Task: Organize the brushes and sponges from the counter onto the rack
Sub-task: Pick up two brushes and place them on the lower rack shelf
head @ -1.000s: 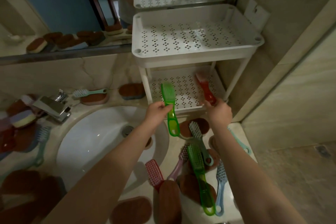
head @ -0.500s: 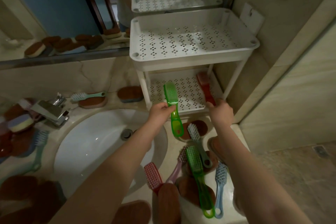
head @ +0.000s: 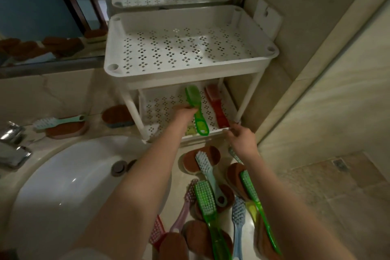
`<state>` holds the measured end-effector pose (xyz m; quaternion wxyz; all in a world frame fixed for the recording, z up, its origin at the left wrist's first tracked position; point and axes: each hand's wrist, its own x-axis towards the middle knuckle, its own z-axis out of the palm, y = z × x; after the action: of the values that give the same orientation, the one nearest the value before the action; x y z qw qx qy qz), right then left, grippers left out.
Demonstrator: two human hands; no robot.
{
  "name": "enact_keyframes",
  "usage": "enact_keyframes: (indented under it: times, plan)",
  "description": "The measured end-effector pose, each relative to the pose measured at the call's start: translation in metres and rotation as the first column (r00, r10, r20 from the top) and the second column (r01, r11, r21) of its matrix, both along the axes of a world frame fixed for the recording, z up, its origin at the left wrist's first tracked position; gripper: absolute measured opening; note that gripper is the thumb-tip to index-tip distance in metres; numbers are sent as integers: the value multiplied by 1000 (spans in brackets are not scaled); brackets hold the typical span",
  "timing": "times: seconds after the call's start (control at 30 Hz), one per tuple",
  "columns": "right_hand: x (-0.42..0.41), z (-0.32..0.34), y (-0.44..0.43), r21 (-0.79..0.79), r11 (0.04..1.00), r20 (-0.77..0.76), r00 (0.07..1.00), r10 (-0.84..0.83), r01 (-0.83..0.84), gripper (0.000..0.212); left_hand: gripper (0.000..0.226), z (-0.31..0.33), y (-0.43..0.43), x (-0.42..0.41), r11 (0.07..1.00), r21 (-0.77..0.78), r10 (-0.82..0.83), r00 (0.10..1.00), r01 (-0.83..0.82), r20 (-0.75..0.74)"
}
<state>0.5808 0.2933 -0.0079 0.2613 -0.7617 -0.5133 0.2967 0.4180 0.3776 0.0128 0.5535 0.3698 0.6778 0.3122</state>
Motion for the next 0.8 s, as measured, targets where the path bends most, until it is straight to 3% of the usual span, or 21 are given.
enact_keyframes:
  times: [0.33, 0.5, 0.8]
  plan:
    - [3, -11, 7, 49, 997, -18, 999, -51, 51, 35, 31, -22, 30, 20, 997, 15, -66, 985, 69, -157]
    - [2, -13, 7, 62, 996, -53, 997, -59, 62, 33, 20, -13, 32, 25, 980, -36, -191, 894, 193, -406]
    - [0, -11, 5, 42, 997, -71, 996, -57, 60, 35, 20, -16, 13, 28, 931, 60, -269, 786, 360, -556]
